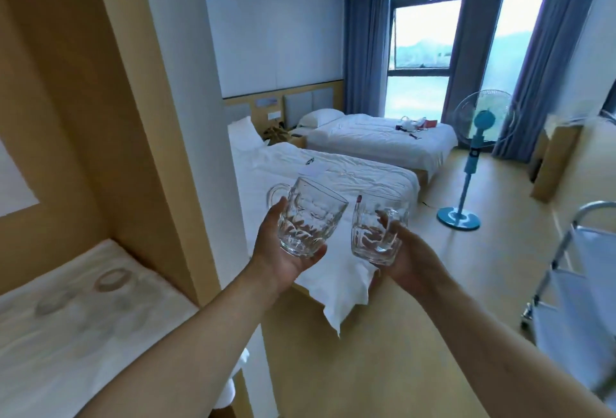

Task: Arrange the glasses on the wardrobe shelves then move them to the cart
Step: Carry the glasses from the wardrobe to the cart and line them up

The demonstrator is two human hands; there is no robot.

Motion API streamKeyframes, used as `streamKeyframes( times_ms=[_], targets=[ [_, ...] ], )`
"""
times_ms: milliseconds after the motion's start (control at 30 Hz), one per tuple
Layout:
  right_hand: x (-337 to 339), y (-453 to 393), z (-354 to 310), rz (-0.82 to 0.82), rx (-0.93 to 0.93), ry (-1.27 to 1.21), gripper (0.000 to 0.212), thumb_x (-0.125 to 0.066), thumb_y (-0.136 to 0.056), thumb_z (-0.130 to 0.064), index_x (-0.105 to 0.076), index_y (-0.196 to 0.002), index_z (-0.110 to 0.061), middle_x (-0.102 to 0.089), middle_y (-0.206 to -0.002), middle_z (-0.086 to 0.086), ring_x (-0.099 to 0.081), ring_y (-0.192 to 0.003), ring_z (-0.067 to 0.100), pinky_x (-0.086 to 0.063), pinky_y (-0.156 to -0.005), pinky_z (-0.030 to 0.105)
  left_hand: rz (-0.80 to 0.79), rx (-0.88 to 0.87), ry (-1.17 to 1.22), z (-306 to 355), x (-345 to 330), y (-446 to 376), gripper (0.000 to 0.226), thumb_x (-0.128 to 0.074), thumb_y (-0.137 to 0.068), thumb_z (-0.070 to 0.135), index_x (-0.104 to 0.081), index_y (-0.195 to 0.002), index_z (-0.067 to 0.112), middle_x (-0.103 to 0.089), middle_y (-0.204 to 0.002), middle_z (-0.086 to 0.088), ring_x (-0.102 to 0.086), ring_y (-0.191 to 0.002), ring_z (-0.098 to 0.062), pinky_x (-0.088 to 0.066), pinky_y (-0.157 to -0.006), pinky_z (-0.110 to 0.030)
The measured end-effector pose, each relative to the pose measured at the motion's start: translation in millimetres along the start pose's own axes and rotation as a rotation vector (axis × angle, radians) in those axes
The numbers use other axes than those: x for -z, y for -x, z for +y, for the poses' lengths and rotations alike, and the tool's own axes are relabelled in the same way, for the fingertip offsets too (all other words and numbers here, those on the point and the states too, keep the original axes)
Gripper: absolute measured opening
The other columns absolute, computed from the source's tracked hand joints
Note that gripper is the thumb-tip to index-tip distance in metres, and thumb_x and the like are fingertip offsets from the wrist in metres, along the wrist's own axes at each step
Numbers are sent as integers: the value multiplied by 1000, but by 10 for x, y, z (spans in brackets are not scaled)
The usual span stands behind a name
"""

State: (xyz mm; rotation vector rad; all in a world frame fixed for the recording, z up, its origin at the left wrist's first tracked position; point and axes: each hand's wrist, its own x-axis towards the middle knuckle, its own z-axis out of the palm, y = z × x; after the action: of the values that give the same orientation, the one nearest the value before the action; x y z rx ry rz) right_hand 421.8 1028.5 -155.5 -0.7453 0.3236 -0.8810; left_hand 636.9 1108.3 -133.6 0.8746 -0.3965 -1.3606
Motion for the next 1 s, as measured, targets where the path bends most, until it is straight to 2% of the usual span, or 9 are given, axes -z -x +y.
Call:
streamKeyframes(
  times_ms=[133,333,400,500,567,733,833,900,1000],
  targets=[
    [417,73,-376,50,76,82,77,-99,-52,-26,-63,-119,-13,-59,-120,15,-60,-110,33,-54,-91,45,2,78,14,-336,-441,-382,62,-70,-82,56,-67,-127,13,-74,-115,-18,-68,-103,-37,-58,-83,-49],
    [1029,217,-831,103,180,206,50,-98,-56,-32,-75,-99,-20,-71,-102,8,-70,-88,24,-60,-80,44,-71,202,10,-844,-1011,-826,59,-65,-86,58,-67,-123,12,-76,-108,-16,-76,-83,-32,-61,-75,-42],
    [1189,264,-948,132,204,175,42,-97,-58,-29,-77,-95,-21,-73,-93,3,-72,-81,18,-60,-73,37,-108,252,-3,-981,-1183,-953,58,-59,-91,57,-66,-128,13,-75,-115,-13,-75,-93,-30,-58,-73,-37],
    [1414,298,-1100,275,225,178,49,-96,-56,-23,-73,-99,-19,-71,-90,4,-71,-77,18,-60,-69,36,-191,268,41,-1154,-1419,-1185,59,-54,-97,51,-58,-140,10,-68,-131,-16,-63,-123,-34,-53,-93,-43],
    [1551,305,-1171,346,246,198,63,-99,-49,-25,-70,-103,-17,-71,-91,5,-71,-77,19,-60,-68,36,-216,294,26,-1261,-1544,-1377,60,-51,-99,52,-57,-141,9,-66,-133,-17,-60,-127,-35,-49,-105,-46],
    [1827,199,-1338,498,297,197,98,-105,-32,-31,-60,-117,-12,-71,-97,9,-69,-86,24,-56,-86,45,-241,377,-70,-1551,-1804,-2023,58,-50,-97,58,-66,-129,12,-73,-119,-15,-69,-108,-32,-52,-96,-44],
    [1985,68,-1447,574,360,174,91,-103,-35,-24,-60,-115,-12,-70,-99,11,-68,-88,26,-58,-82,45,-278,422,-142,-1713,-1976,-2440,55,-50,-95,63,-69,-118,16,-77,-104,-12,-76,-84,-29,-58,-83,-45],
    [2054,-43,-1534,606,389,170,91,-105,-32,-27,-62,-112,-13,-71,-94,8,-69,-85,24,-60,-74,42,-325,466,-136,-1770,-2096,-2718,58,-53,-93,64,-68,-120,15,-77,-107,-15,-76,-81,-31,-60,-79,-47],
    [2143,-251,-1682,680,426,245,103,-105,-27,-33,-62,-117,-11,-70,-100,11,-67,-92,30,-54,-91,54,-425,522,-112,-1805,-2269,-3143,58,-54,-94,62,-67,-126,15,-75,-115,-15,-76,-88,-32,-59,-81,-47]
  ],
)
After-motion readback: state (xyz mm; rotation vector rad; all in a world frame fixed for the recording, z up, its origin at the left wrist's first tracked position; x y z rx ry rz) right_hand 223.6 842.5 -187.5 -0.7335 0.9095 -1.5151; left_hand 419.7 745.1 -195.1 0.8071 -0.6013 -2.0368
